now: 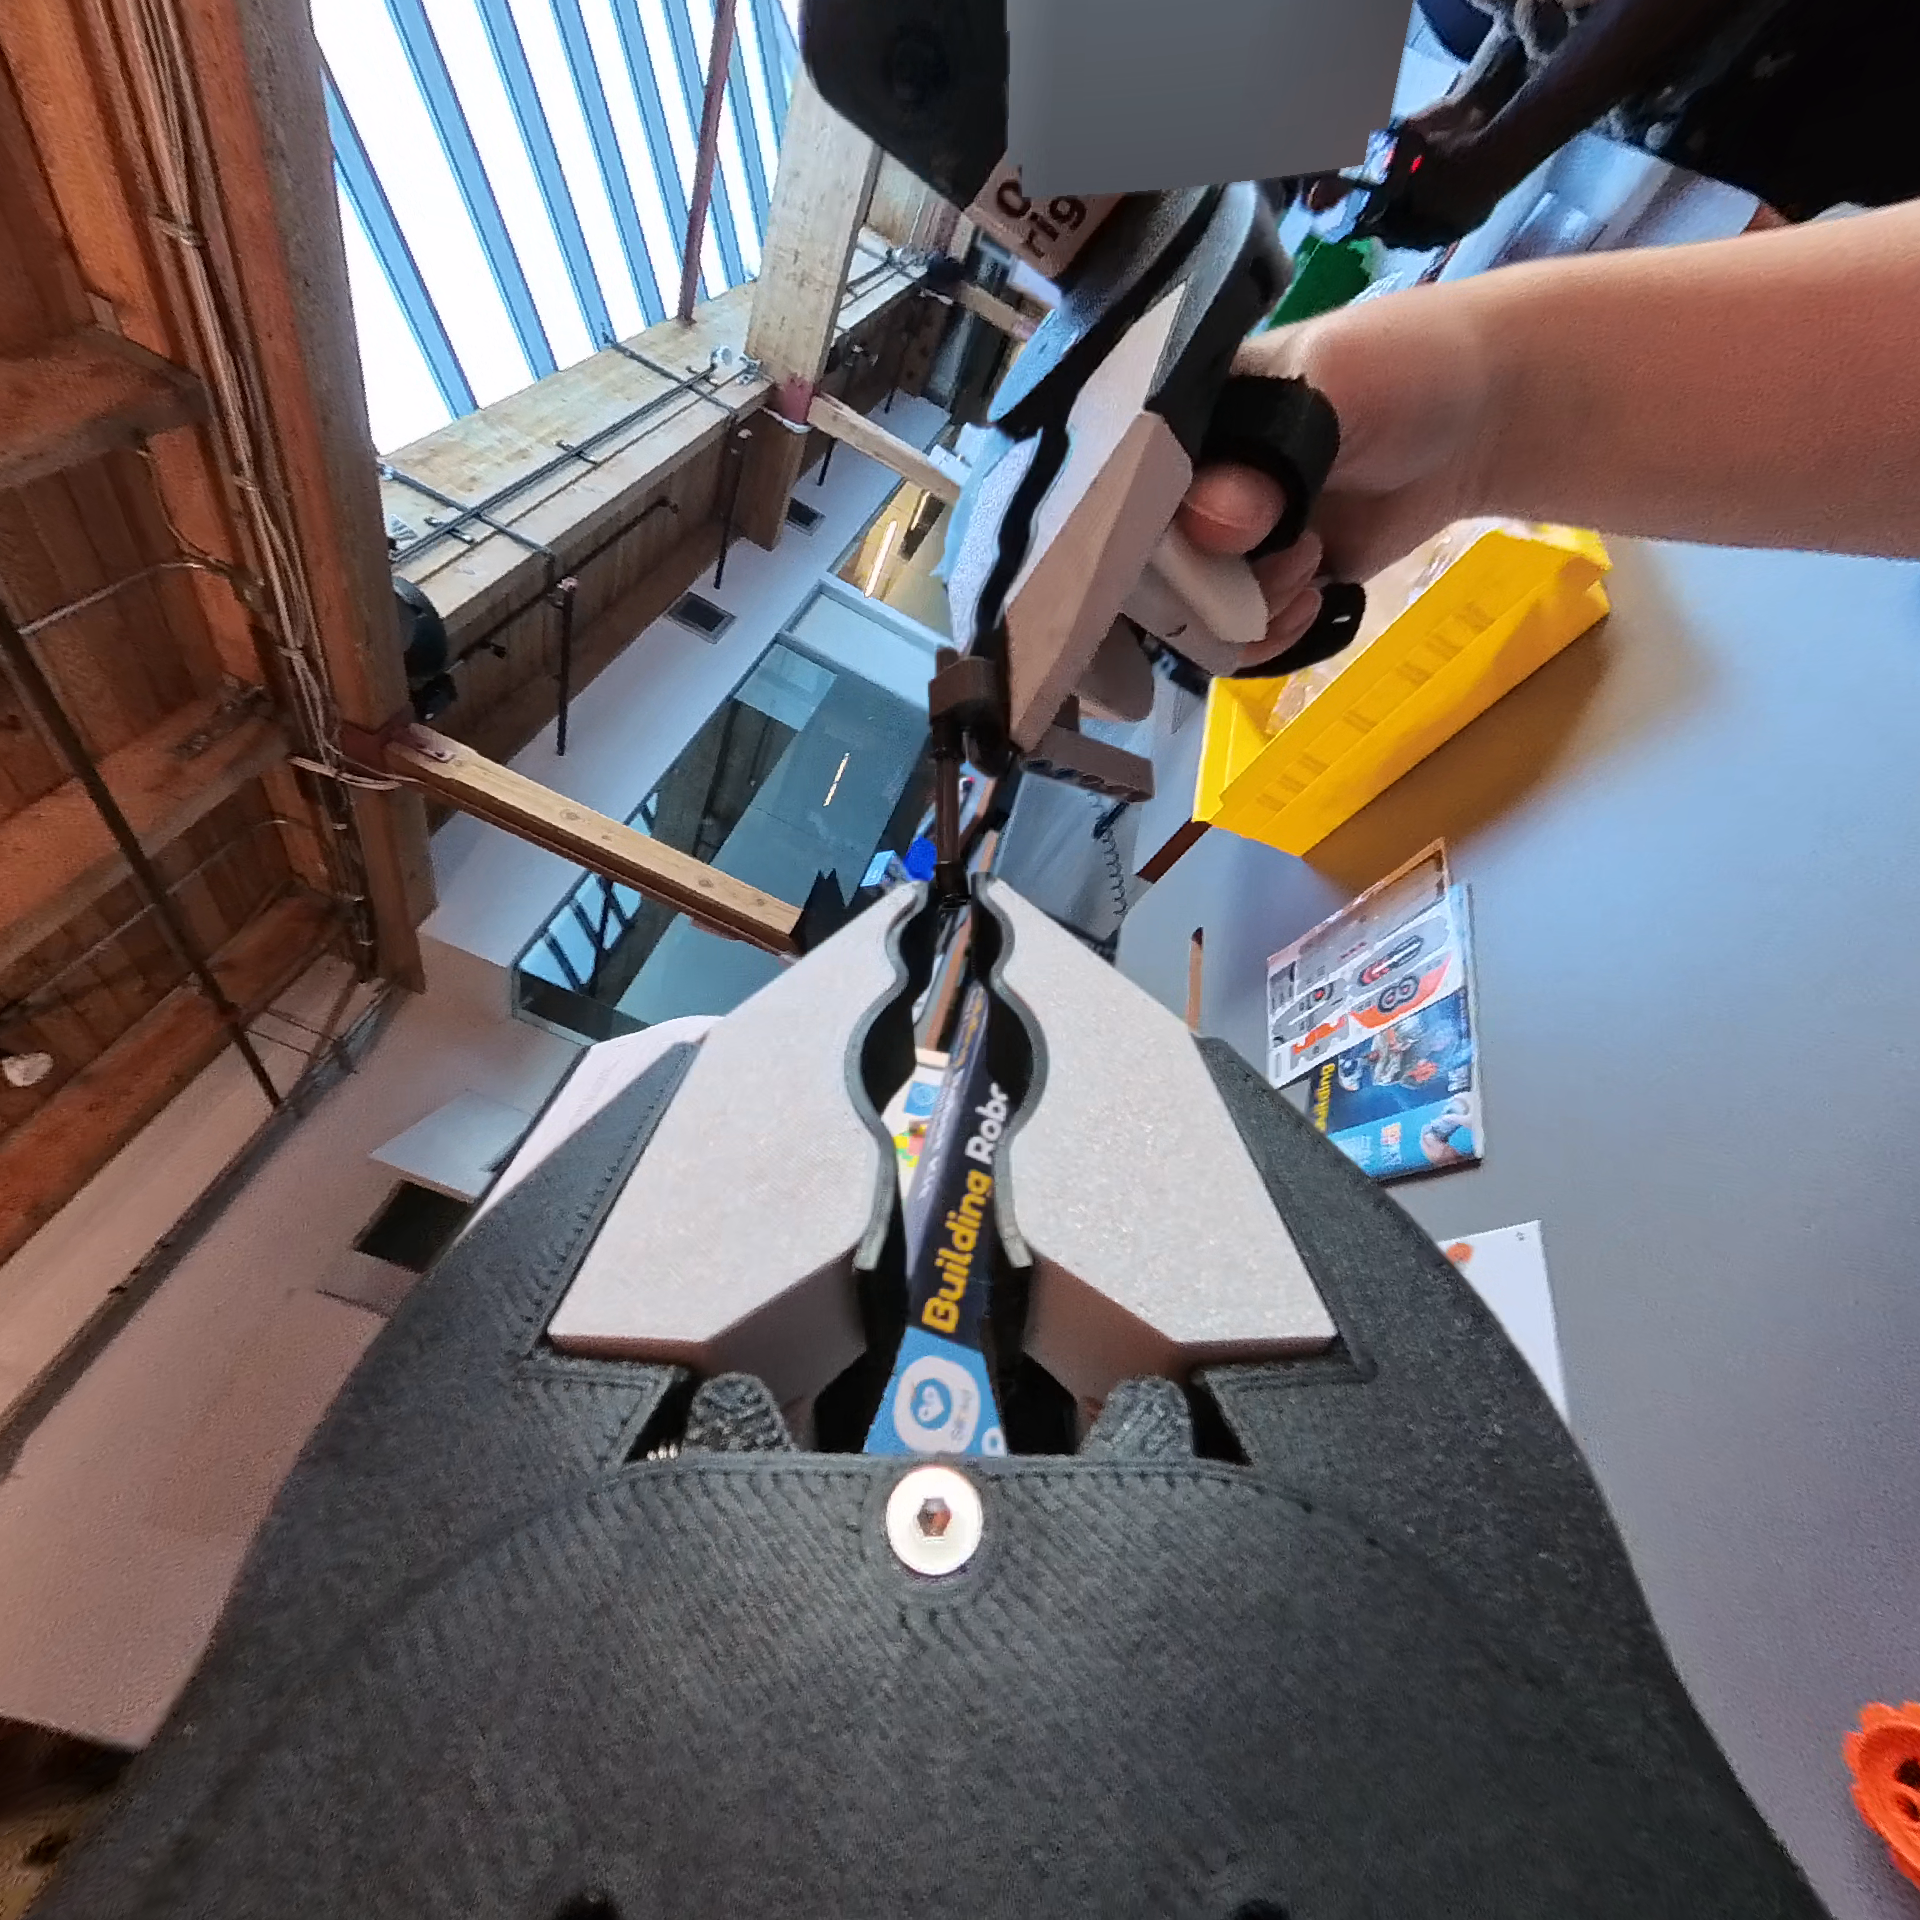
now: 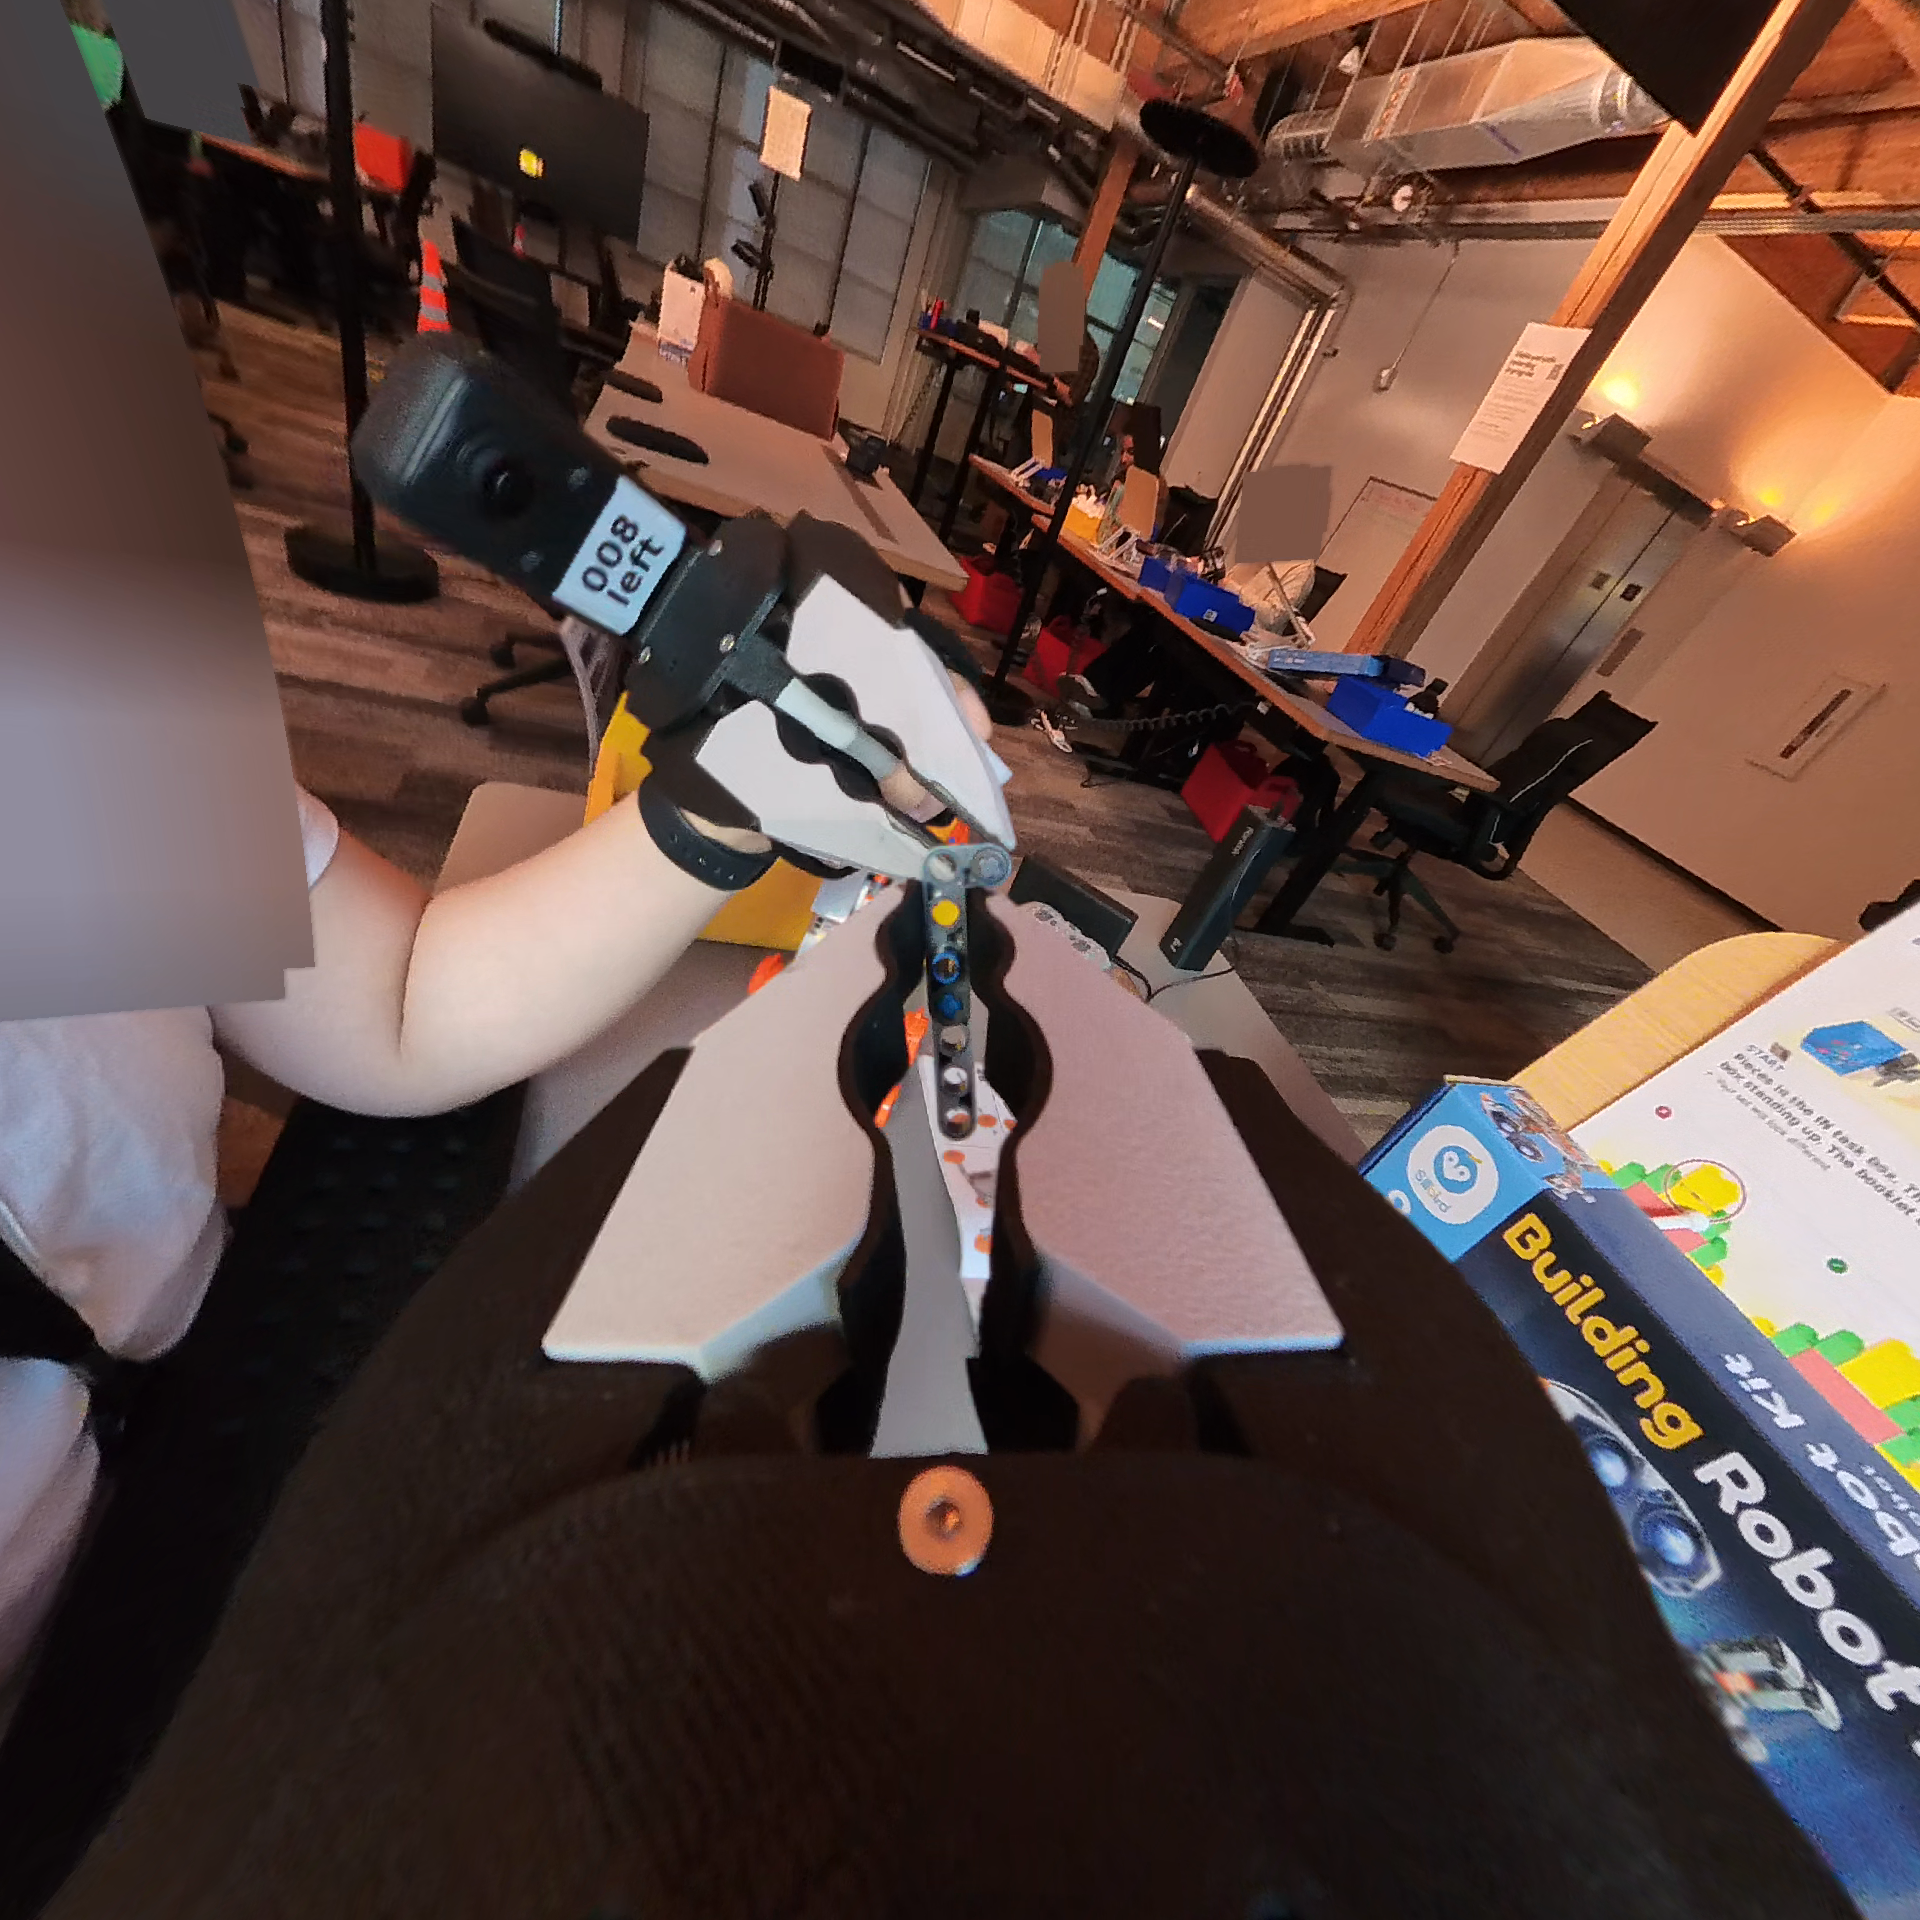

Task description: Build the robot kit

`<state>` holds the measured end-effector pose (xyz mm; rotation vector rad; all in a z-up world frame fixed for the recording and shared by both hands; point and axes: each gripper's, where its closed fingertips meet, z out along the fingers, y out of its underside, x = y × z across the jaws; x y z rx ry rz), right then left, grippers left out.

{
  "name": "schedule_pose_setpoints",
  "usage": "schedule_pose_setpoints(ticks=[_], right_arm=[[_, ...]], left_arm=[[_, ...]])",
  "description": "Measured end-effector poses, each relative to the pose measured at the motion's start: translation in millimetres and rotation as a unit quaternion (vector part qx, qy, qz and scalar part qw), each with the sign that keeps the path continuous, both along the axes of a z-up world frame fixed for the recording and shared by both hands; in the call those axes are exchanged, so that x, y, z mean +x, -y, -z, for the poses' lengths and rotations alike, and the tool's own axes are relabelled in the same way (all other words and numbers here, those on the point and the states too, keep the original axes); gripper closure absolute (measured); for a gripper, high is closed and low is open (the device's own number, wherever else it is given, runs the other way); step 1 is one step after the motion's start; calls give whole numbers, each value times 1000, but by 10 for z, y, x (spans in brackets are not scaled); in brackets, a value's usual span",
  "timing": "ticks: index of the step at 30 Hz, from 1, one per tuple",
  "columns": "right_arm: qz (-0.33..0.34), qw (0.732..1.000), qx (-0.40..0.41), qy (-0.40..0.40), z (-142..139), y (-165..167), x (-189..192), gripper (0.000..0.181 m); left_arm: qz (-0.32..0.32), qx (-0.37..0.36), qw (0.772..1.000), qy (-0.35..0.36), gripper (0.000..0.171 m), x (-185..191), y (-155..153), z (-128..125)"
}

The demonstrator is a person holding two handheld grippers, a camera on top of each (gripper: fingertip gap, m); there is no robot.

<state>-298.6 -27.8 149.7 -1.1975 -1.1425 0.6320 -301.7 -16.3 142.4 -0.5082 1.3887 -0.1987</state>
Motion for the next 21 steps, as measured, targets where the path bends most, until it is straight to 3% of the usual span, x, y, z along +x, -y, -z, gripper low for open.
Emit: schedule_pose_setpoints(ticks=[17, 21], right_arm=[[28, 996, -27, 81, 327, -165, -9, 174], [46, 994, -23, 98, 400, -265, -27, 174]], left_arm=[[9, -32, 998, -54, 168, 67, -16, 197], [-29, -15, 998, -59, 168, 35, -113, 202]])
